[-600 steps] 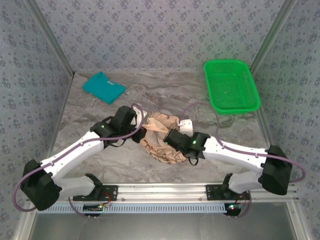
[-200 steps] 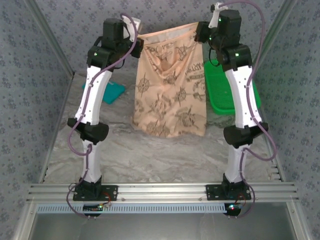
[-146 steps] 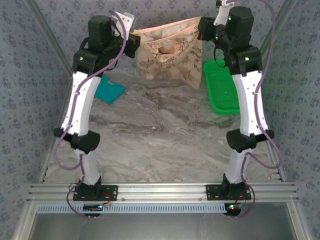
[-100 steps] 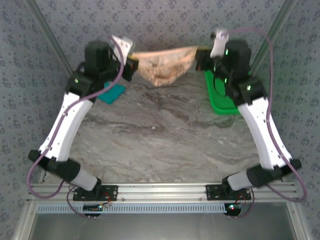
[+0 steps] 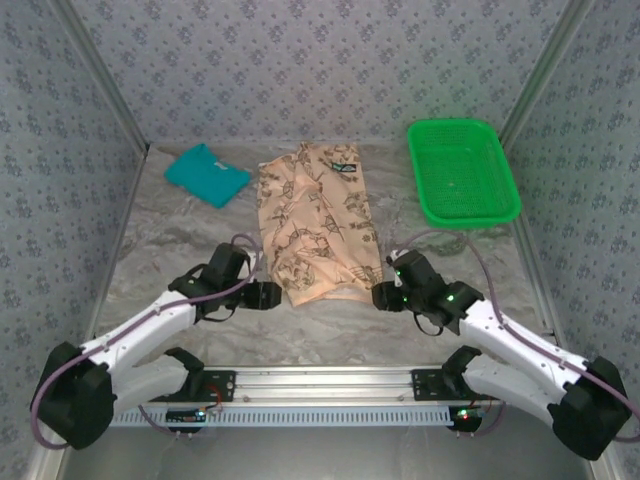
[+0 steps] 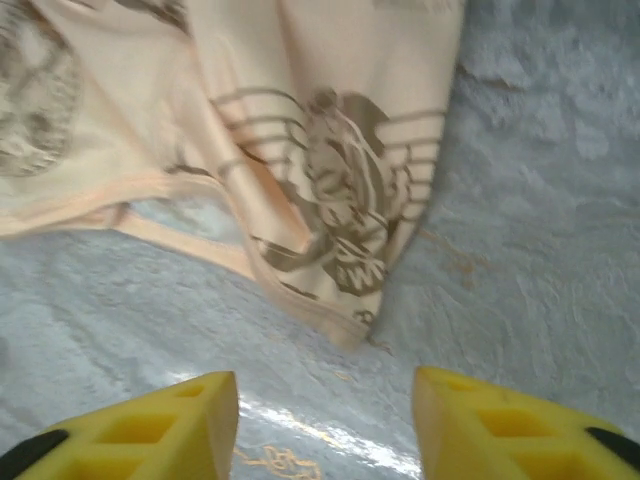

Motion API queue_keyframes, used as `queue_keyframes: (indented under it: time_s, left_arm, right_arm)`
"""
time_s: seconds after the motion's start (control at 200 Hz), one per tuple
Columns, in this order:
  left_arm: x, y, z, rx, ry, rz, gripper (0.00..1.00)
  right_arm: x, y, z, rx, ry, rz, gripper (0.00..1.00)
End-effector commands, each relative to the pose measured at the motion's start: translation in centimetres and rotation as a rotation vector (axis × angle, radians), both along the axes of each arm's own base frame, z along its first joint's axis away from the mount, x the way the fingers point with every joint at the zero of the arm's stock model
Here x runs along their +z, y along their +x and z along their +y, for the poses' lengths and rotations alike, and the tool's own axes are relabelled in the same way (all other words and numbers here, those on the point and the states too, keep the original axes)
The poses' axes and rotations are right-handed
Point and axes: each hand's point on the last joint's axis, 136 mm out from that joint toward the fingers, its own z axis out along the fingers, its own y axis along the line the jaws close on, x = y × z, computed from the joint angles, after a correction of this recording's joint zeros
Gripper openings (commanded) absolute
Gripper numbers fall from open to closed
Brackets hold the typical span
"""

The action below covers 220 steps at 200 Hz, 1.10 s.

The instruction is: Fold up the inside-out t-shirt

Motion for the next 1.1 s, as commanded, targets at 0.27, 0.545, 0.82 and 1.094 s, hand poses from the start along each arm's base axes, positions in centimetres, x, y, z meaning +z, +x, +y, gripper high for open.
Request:
queue_keyframes:
  time_s: [0.27, 0.545, 0.82, 1.094]
  left_arm:
    - [5.1, 7.6, -3.5, 0.048, -0.037, 0.027, 0.65]
    - [2.0, 13.9, 1.3, 0.262, -0.013, 0.106, 0.62]
    - [-1.9, 18.5, 1.1, 0.254, 0.074, 0.139, 0.59]
    - [-5.9, 20.4, 0.8, 0.214, 0.134, 0.169, 0.58]
  right_arm:
    - [3.5, 8.5, 12.0, 0.255, 0.103, -0.026, 0.53]
    - [-1.8, 2.8, 23.2, 0.646, 0.070, 0.032, 0.54]
    - [-7.8, 0.3, 23.5, 0.737, -0.107, 0.093, 0.27]
    - [-2.0, -7.4, 25.3, 1.050, 0.088, 0.199, 0.00]
